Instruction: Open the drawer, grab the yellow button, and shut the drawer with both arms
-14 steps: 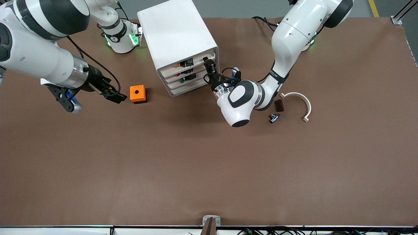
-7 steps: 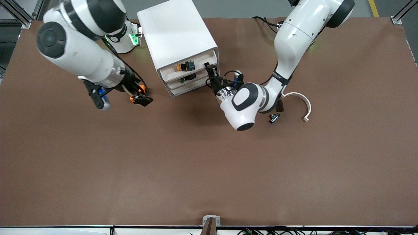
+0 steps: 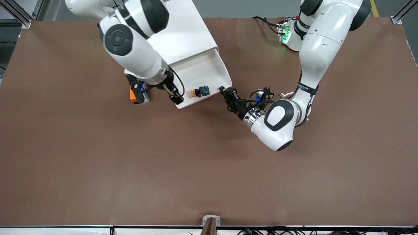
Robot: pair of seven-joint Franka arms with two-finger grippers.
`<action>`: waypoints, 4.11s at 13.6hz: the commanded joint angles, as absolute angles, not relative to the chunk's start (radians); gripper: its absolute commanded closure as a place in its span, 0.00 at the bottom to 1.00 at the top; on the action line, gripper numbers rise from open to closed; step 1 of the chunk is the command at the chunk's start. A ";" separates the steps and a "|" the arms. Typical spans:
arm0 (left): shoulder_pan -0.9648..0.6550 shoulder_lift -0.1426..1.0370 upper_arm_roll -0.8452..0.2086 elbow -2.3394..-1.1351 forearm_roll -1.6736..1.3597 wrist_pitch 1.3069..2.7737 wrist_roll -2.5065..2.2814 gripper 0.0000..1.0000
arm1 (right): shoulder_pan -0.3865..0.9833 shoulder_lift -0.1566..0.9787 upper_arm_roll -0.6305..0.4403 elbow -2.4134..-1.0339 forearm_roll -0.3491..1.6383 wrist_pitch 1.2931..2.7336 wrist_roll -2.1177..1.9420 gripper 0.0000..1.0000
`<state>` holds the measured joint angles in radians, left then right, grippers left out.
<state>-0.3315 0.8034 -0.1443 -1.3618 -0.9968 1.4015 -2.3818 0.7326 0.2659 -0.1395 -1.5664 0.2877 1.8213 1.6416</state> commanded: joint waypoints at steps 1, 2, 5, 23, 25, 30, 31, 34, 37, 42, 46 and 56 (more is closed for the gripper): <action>-0.325 0.813 -0.140 -1.331 -1.009 1.401 -2.375 0.05 | 0.790 0.302 -0.150 -1.572 0.270 1.874 1.716 0.00; -0.313 0.811 -0.140 -1.330 -1.009 1.401 -2.373 0.01 | 0.808 0.308 -0.150 -1.591 0.267 1.916 1.747 0.00; -0.269 0.804 -0.138 -1.318 -0.990 1.397 -2.329 0.01 | 0.837 0.333 -0.152 -1.614 0.265 1.983 1.796 0.00; -0.222 0.732 -0.143 -1.223 -0.432 1.411 -1.801 0.01 | 0.894 0.342 -0.152 -1.684 0.227 2.069 1.868 0.17; -0.259 0.710 -0.146 -1.223 -0.320 1.436 -1.757 0.01 | 0.894 0.341 -0.152 -1.684 0.227 2.063 1.868 0.23; -0.388 0.675 -0.152 -1.224 -0.088 1.516 -1.652 0.01 | 0.893 0.336 -0.153 -1.683 0.227 2.062 1.861 0.35; -0.425 0.670 -0.150 -1.224 -0.046 1.517 -1.617 0.01 | 0.893 0.334 -0.153 -1.683 0.227 2.062 1.861 0.35; -0.462 0.670 -0.153 -1.224 -0.002 1.554 -1.533 0.01 | 0.891 0.325 -0.153 -1.683 0.227 2.060 1.859 0.37; -0.500 0.675 -0.149 -1.229 0.000 1.643 -1.380 0.01 | 0.891 0.325 -0.153 -1.683 0.227 2.062 1.856 0.51; -0.560 0.689 -0.156 -1.235 -0.002 1.736 -1.244 0.01 | 0.893 0.325 -0.153 -1.681 0.227 2.063 1.852 0.80; -0.569 0.680 -0.156 -1.236 0.000 1.736 -1.243 0.01 | 0.882 0.304 -0.156 -1.672 0.227 2.060 1.804 0.99; -0.565 0.673 -0.279 -1.334 0.003 1.885 -1.174 0.01 | 0.631 0.221 -0.156 -1.580 0.238 1.774 1.326 1.00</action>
